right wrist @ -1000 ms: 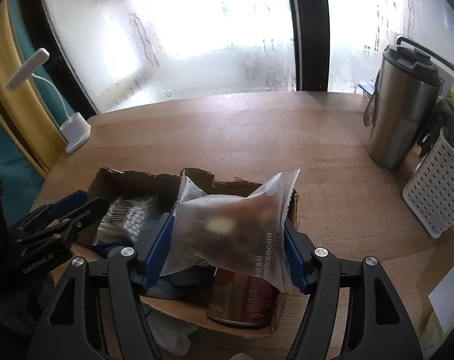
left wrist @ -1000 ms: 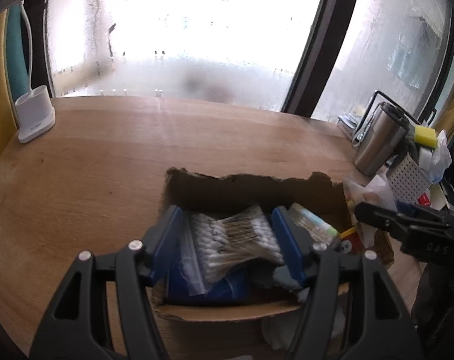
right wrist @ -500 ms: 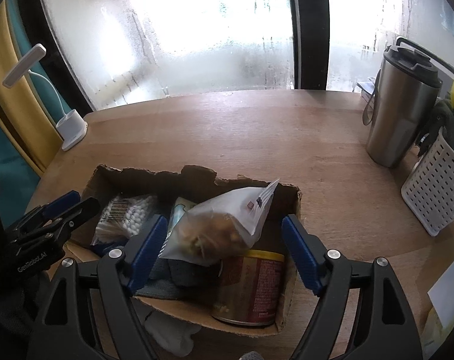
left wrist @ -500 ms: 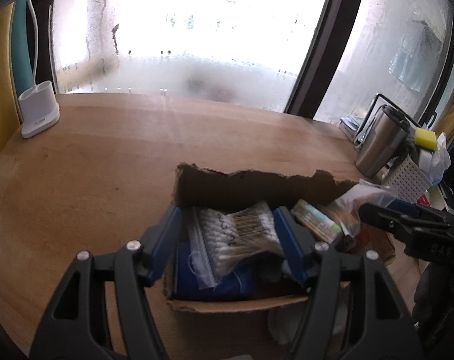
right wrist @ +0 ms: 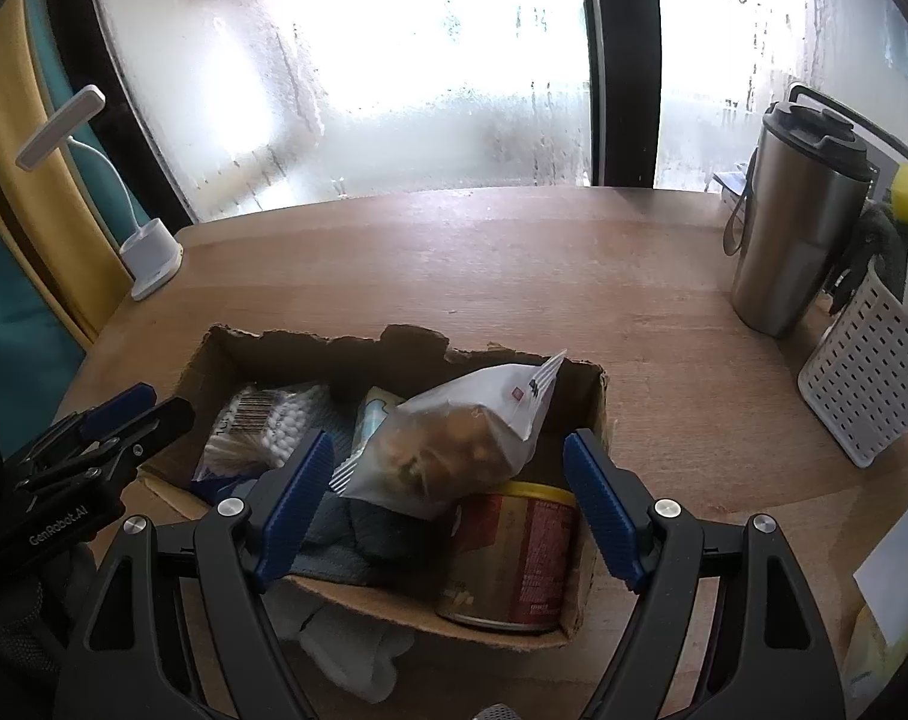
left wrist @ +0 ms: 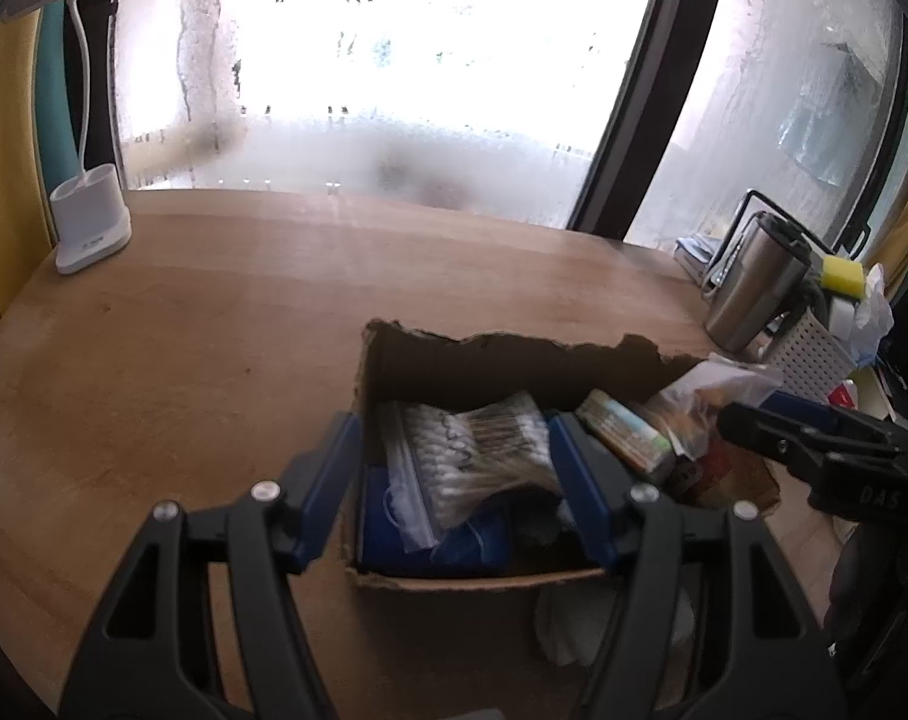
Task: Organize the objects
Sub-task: 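Lift both open tools up away from the box toward the white socks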
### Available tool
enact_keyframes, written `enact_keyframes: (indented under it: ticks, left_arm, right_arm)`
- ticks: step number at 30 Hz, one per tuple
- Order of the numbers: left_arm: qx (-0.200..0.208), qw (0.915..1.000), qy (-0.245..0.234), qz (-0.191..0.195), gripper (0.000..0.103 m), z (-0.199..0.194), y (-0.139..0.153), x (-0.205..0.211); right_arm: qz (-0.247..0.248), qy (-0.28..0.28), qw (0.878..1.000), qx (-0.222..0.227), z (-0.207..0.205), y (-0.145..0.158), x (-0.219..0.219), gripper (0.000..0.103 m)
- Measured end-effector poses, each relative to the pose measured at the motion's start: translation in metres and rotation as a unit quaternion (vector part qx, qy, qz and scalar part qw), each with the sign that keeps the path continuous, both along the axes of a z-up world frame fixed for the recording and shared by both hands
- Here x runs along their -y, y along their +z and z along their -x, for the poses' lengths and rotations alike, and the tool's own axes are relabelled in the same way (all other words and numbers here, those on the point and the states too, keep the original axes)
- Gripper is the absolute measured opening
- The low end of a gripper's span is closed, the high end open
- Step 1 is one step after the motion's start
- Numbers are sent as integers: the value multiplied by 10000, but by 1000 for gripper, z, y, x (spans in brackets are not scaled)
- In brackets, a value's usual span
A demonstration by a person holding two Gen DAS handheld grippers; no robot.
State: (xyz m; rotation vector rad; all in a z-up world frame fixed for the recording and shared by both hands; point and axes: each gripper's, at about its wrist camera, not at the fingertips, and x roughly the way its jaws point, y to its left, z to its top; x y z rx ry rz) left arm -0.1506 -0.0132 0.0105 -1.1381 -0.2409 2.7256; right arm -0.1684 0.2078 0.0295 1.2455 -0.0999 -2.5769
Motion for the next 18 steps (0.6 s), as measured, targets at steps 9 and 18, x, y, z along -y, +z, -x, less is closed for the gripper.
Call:
enact_keyframes:
  ticks: [9,18]
  left_arm:
    - [-82,10000,-57,4,80,-19,4,-4]
    - [-53,10000,-71,43,80,-36,4,-6]
  right_arm:
    - [8,-25,10000,-76,-19,7,-1,82]
    - [42,-58,10000,-56,-40,4,-4,82]
